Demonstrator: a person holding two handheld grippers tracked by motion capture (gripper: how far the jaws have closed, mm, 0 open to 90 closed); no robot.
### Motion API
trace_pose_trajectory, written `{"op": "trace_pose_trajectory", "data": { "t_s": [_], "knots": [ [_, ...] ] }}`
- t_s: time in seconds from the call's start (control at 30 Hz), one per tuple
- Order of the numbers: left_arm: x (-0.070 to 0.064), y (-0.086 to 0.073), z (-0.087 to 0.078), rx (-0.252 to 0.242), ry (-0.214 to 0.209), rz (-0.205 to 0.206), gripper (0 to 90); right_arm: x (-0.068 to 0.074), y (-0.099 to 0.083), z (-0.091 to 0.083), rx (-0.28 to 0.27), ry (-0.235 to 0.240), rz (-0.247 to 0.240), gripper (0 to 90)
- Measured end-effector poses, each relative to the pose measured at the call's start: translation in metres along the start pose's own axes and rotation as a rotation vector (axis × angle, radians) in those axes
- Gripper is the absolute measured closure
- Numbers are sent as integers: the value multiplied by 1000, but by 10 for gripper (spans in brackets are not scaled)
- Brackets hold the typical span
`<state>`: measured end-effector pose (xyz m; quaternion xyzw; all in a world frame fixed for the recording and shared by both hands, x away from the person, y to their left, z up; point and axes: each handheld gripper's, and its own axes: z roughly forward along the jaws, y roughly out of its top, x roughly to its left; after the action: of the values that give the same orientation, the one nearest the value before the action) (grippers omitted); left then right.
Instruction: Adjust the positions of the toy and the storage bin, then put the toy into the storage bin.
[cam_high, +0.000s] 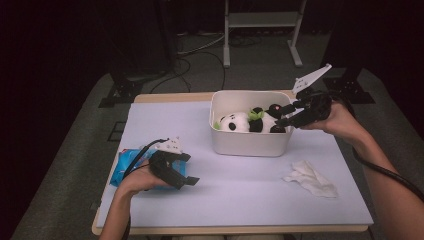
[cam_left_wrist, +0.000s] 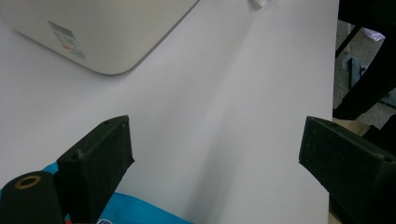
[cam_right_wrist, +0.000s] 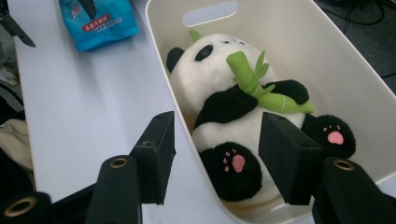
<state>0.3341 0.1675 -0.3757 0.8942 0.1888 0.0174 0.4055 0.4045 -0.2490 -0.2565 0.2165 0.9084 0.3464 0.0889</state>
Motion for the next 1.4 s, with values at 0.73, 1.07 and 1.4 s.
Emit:
{"op": "trace_pose_trajectory", "data": {
  "t_s": [0.73, 1.07, 1.4],
  "knots": [
    [-1, 1, -2, -9, 4, 7, 87, 16, -38, -12, -20, -5, 50, 429],
    [-2, 1, -4, -19, 9, 3, 87, 17, -64, -10, -24, 8, 87, 424],
    [-1, 1, -4, -17, 11, 12, 87, 18, -86, -10, -31, 15, 134, 423]
  ]
}}
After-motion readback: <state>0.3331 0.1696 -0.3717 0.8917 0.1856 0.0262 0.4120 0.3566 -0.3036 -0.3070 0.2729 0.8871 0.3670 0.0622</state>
